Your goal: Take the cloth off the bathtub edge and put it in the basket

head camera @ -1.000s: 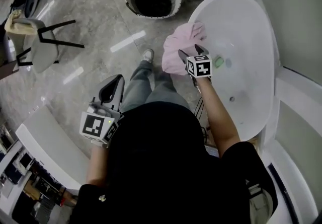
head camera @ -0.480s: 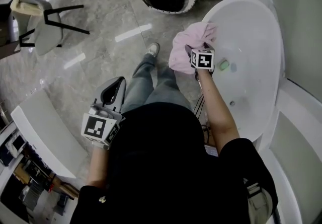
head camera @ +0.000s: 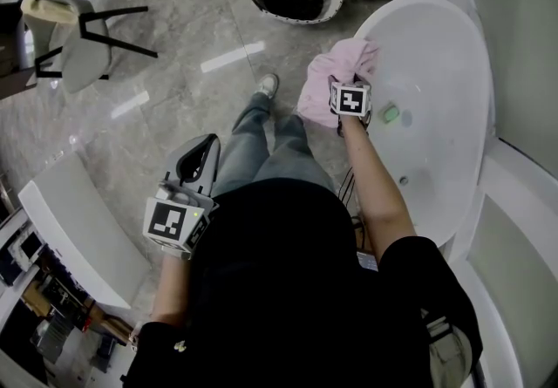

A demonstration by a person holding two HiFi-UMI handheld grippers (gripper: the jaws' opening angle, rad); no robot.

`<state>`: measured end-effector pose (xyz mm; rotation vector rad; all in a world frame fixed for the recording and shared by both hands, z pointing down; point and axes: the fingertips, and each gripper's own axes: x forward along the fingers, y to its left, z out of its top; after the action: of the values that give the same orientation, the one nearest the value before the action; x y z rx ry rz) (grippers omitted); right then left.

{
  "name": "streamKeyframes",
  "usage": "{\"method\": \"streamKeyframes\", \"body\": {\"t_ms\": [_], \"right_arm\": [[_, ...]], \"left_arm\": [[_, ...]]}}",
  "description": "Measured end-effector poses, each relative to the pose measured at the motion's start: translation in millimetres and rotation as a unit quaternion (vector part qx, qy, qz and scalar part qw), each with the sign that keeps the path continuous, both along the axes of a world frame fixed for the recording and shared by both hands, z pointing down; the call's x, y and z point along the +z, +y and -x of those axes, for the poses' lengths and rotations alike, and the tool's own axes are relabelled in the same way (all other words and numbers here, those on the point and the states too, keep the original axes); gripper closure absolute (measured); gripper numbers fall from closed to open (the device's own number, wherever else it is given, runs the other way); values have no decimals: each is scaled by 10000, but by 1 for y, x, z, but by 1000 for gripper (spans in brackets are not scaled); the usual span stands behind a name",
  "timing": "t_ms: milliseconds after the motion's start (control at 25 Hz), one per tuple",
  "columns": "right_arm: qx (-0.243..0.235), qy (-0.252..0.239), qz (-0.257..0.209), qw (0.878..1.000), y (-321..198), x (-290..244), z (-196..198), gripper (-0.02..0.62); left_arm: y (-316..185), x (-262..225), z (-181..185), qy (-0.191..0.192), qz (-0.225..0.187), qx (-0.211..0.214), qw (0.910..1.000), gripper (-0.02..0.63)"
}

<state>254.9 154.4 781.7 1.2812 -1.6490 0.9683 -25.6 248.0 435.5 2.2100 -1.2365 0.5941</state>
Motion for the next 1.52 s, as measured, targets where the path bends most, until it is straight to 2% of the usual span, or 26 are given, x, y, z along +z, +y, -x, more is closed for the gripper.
{"method": "streamKeyframes", "body": {"t_ms": [160, 240, 280, 360, 520, 640, 920, 1240, 1520], "right_arm": [[168, -95, -71, 9998, 4, -10, 1, 372], [147, -112, -168, 9997, 6, -18, 1, 432], [134, -126, -209, 9996, 7, -23, 2, 484], [160, -198, -233, 9994, 12, -29, 2, 512], [225, -359, -359, 9985, 16, -50, 2, 523], [166, -511, -653, 9964, 13, -76, 6, 525], [-71, -859, -1356, 9870, 6, -160, 17, 525], [-388, -1314, -2374, 9617, -19, -274, 39, 526], [-578, -1643, -2998, 9380, -27, -362, 56, 526]], "left_arm": [[3, 3, 3, 10, -139, 77, 9999, 594], [4, 4, 3, 8, -211, 133, 9997, 594], [4, 3, 3, 16, -203, 118, 9997, 594], [4, 0, 3, 59, -151, 38, 9999, 594], [2, -8, 1, 164, -264, 21, 9995, 594], [1, -10, 1, 160, -520, 174, 9984, 594], [-10, -27, -8, 249, -797, 91, 9965, 594], [-29, -53, -15, 315, -1181, 73, 9925, 594], [-44, -79, -6, 393, -1500, 16, 9879, 594]]}}
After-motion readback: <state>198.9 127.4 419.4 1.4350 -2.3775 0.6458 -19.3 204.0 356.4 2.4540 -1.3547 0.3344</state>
